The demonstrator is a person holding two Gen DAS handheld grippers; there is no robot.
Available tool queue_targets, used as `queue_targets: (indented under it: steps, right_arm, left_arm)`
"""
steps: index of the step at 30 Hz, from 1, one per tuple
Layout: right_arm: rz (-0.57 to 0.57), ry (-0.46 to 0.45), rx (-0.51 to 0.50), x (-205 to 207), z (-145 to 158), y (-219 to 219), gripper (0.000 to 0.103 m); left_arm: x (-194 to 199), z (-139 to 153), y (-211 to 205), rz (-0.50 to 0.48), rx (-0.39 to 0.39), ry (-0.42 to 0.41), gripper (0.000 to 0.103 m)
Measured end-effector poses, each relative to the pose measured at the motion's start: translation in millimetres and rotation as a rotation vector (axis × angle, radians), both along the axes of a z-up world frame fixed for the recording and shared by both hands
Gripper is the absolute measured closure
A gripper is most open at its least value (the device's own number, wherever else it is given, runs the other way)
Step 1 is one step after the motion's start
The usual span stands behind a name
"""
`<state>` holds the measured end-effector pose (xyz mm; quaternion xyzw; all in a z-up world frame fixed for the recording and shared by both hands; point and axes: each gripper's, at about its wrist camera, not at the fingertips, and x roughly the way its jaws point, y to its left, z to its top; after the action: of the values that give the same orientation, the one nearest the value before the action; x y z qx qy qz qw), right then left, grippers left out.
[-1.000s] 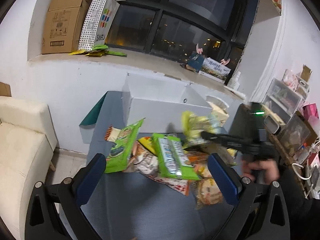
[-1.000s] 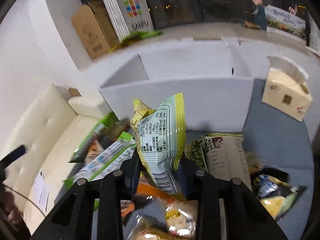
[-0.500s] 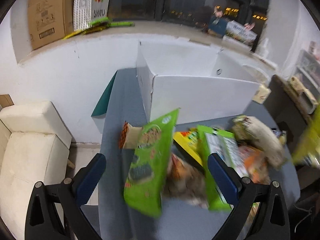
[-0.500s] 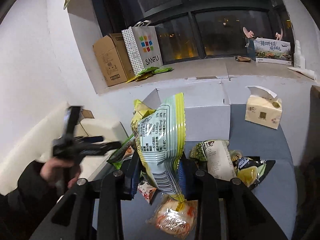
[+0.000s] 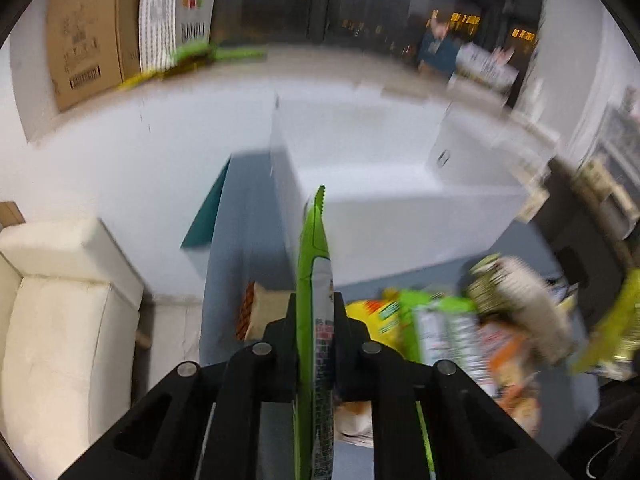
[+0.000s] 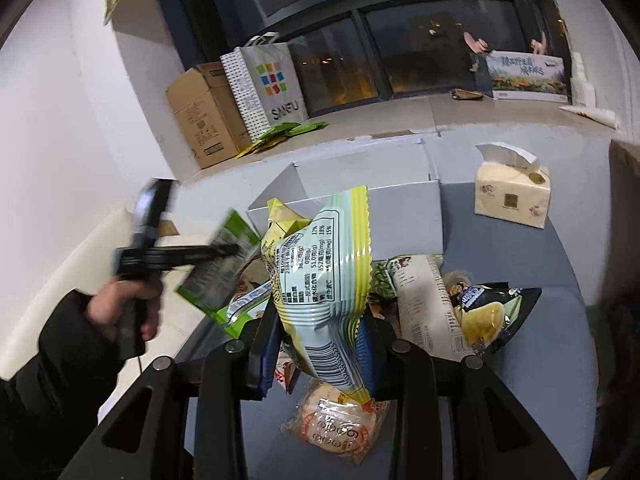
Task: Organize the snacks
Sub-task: 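Drop yellow chip bag from right tool into box while left tool drops seaweed pack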
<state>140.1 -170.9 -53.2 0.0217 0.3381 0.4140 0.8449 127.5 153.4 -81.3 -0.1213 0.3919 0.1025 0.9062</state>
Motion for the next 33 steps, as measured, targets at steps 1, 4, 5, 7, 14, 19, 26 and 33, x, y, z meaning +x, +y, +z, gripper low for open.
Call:
queue_targets:
  steps: [1,4,5,7,14,19,26,33]
  right_arm:
    - [-0.003,-0.002,0.0,1.8,-0.1,0.4,0.067]
    - [-0.007,-0.008,-0.003,11.9,3.5,7.0,0.067]
    - [-0.01,-0.017,-0.007,14.2,6.4,10.1,0.067]
    - [-0.021,-0.059,-0.027,25.9,17.6,21.1,0.067]
    - [-0.046,-0.171,-0.052,95.2,62.8,74.4,0.066]
    - [-0.099,-0.135,-0.128,168.2,65.5,116.4,0.066]
    - [-0.107,-0.032,-0.204,231.2,35.5,152.0,0.064]
    - [-0.139,-0.023,-0.239,243.2,24.1,147.4,0.0]
  left_arm:
    - [-3.2,8.3,-0.4,-0.004,-0.017,-0.027,0.089]
    - [-8.8,32.9,-2.4,-0.018,-0.064,-0.113,0.089]
    - [-8.4,42.0,-3.7,-0.025,-0.085,-0.147,0.089]
    - [-2.7,57.6,-6.2,-0.032,-0.116,-0.192,0.089]
    - [64.1,96.1,-4.9,-0.058,-0.078,-0.26,0.089]
    - [122.6,101.2,13.4,-0.018,-0.084,-0.225,0.089]
    - [174.4,73.7,32.1,0.048,-0.039,-0.115,0.084]
    - [172.4,47.6,32.0,0.061,-0.01,-0.011,0.0]
